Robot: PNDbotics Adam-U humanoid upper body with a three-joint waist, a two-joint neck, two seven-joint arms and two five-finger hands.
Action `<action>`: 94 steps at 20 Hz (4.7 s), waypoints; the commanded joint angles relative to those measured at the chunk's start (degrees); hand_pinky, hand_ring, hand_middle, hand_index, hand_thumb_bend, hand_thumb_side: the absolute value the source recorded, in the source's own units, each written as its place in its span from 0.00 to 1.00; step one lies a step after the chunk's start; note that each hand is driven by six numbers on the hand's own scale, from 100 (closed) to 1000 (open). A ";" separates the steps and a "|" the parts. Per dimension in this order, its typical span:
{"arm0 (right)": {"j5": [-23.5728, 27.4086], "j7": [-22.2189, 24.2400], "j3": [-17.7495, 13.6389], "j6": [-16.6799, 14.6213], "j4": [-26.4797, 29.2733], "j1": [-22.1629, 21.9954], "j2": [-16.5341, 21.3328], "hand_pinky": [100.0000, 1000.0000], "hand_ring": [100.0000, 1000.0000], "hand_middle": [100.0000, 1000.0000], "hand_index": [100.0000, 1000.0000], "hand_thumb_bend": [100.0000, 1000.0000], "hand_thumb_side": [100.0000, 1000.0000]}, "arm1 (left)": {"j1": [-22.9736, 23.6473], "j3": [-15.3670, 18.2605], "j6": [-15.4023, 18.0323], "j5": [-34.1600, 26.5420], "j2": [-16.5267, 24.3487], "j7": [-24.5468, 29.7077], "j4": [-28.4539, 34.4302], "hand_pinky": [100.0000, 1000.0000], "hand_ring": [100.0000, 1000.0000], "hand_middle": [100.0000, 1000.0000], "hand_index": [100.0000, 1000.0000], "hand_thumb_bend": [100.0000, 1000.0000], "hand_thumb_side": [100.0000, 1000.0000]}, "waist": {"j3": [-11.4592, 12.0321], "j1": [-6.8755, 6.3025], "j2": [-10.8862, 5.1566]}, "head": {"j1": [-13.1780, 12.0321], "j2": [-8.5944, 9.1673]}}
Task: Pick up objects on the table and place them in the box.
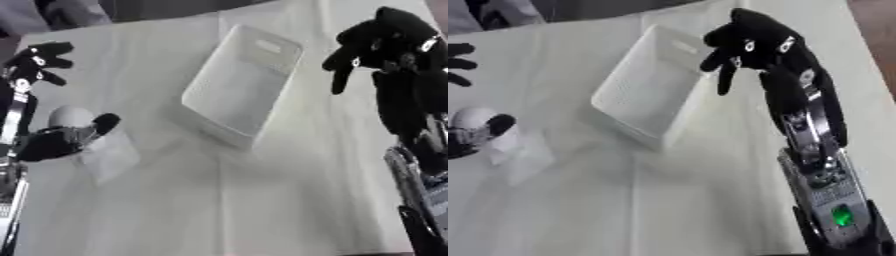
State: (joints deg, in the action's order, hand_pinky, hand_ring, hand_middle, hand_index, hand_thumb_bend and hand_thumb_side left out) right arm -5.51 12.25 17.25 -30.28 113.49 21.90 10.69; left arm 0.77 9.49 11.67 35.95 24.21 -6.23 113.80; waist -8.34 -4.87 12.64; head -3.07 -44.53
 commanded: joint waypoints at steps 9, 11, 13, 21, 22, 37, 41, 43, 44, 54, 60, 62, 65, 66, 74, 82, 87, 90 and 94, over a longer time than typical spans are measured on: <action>0.50 0.54 -0.21 0.02 1.10 0.43 0.34 0.23 0.51 0.66 0.89 0.00 1.00 | 0.70 0.34 -1.00 6.03 2.99 1.67 0.79 0.53 0.67 0.73 0.81 0.96 0.69 | -0.13 0.14 -0.46 | -0.41 0.41; 0.55 0.57 -0.22 0.02 1.10 0.49 0.28 0.23 0.51 0.66 0.89 0.00 1.00 | 0.67 0.22 -1.50 6.35 2.49 2.44 0.79 0.52 0.66 0.73 0.80 0.96 0.70 | -0.23 0.19 -0.40 | -0.41 0.41; 0.59 0.56 -0.26 0.01 1.10 0.57 0.20 0.23 0.50 0.66 0.89 0.00 1.00 | 0.73 0.07 -1.95 6.57 1.78 3.14 0.78 0.51 0.65 0.72 0.79 0.95 0.70 | -0.38 0.24 -0.34 | -0.42 0.41; 0.63 0.60 -0.30 0.07 1.10 0.68 -0.02 0.23 0.50 0.65 0.89 0.00 1.00 | 1.19 -1.02 -1.83 7.28 -0.66 5.13 -1.32 0.49 0.63 0.68 0.75 0.93 0.73 | -0.54 0.26 -0.10 | -0.44 0.41; 0.64 0.62 -0.29 0.10 1.10 0.66 -0.04 0.22 0.50 0.65 0.89 0.00 1.00 | 1.30 -1.24 -1.59 7.32 -0.85 5.15 -1.61 0.49 0.62 0.68 0.74 0.92 0.73 | -0.57 0.21 -0.08 | -0.46 0.41; 0.74 0.97 -0.24 0.42 1.10 0.39 -0.12 0.22 0.49 0.65 0.89 0.00 1.00 | 2.28 -2.75 0.38 7.38 -2.23 4.17 -4.11 0.44 0.57 0.61 0.71 0.79 0.76 | -0.63 -0.25 0.00 | -0.41 0.41; 0.76 1.03 -0.26 0.48 1.10 0.39 -0.18 0.22 0.49 0.65 0.89 0.00 1.00 | 2.34 -2.83 0.14 6.80 -2.83 3.71 -4.53 0.36 0.52 0.58 0.69 0.75 0.72 | -0.64 -0.24 -0.02 | -0.37 0.41; 0.75 1.05 -0.28 0.48 1.10 0.44 -0.21 0.22 0.49 0.65 0.88 0.00 1.00 | 2.40 -2.93 -0.23 6.69 -3.29 3.24 -4.86 0.26 0.47 0.52 0.54 0.65 0.64 | -0.71 -0.23 -0.05 | -0.32 0.41; 0.74 1.05 -0.30 0.48 1.10 0.48 -0.22 0.22 0.49 0.65 0.88 0.00 1.00 | 2.43 -3.02 -0.41 6.58 -3.60 2.83 -4.98 0.20 0.42 0.47 0.51 0.51 0.63 | -0.76 -0.21 -0.05 | -0.28 0.41; 0.71 1.18 -0.27 0.56 1.10 0.76 -0.31 0.22 0.49 0.64 0.88 0.00 1.00 | 1.76 -3.76 -1.10 7.47 -3.81 -2.64 -5.04 0.00 0.02 0.01 0.16 0.00 0.13 | -1.10 0.01 -0.10 | -0.18 0.41; 0.67 1.46 -0.20 0.79 1.09 0.78 -0.34 0.22 0.48 0.63 0.87 0.00 1.00 | 1.35 -4.17 -0.43 9.36 -3.33 -3.29 -4.73 0.00 0.00 0.00 0.10 0.00 0.05 | -1.00 -0.02 -0.19 | -0.10 0.41; 0.55 1.58 -0.18 1.03 1.08 0.70 -0.35 0.21 0.48 0.63 0.87 0.00 1.00 | 1.15 -4.01 -0.71 9.05 -2.97 -3.31 -4.69 0.00 0.00 0.00 0.09 0.00 0.02 | -0.98 -0.09 -0.27 | -0.06 0.41; 0.39 1.68 -0.17 1.32 1.07 0.58 -0.36 0.21 0.48 0.63 0.87 0.00 1.00 | 0.83 -3.24 -1.25 9.66 -1.94 -3.21 -4.18 0.00 0.00 0.00 0.09 0.00 0.00 | -0.93 -0.24 -0.37 | 0.06 0.41; 0.36 1.69 -0.17 1.37 1.07 0.56 -0.36 0.21 0.48 0.63 0.87 0.00 1.00 | 0.77 -3.10 -1.43 9.80 -1.71 -3.21 -3.98 0.00 0.00 0.00 0.09 0.00 0.00 | -0.93 -0.26 -0.39 | 0.07 0.41; -0.03 1.77 -0.23 1.72 0.80 -0.01 -0.37 0.21 0.48 0.62 0.87 0.00 1.00 | -0.21 -0.77 -3.91 8.52 1.18 -5.64 -1.82 0.00 0.00 0.00 0.08 0.00 0.00 | -0.85 -0.63 -0.73 | 0.30 0.41; -0.42 1.95 -0.13 1.83 0.33 -0.61 -0.22 0.20 0.48 0.62 0.87 0.00 1.00 | -0.34 0.28 -5.26 3.75 6.03 -7.29 -1.57 0.00 0.00 0.00 0.08 0.00 0.00 | -0.56 -1.12 -1.15 | 0.53 0.41; -0.63 2.15 -0.02 1.82 -0.09 -0.95 -0.18 0.20 0.48 0.62 0.87 0.00 1.00 | -0.78 0.95 -5.23 -3.00 8.24 -8.03 -3.45 0.00 0.00 0.00 0.08 0.00 0.00 | -0.37 -1.34 -1.42 | 0.73 0.41; -0.76 2.29 0.04 1.77 -0.33 -1.09 -0.14 0.20 0.48 0.62 0.87 0.00 1.00 | -1.21 1.45 -4.84 -5.76 9.17 -8.31 -4.64 0.00 0.00 0.00 0.08 0.00 0.00 | -0.37 -1.40 -1.51 | 0.91 0.41; -0.90 2.38 0.11 1.69 -0.58 -1.21 -0.12 0.20 0.48 0.62 0.87 0.00 1.00 | -2.59 1.61 -4.18 -8.01 10.68 -8.52 -5.49 0.00 0.00 0.00 0.08 0.00 0.00 | -0.40 -1.42 -1.66 | 0.96 0.41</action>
State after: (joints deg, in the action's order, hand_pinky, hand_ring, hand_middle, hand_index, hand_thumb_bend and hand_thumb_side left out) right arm -6.14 14.46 17.28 -28.52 112.35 20.59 10.64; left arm -1.31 10.19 7.22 28.98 32.54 -14.50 107.91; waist -8.76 -6.34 12.03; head -2.53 -44.53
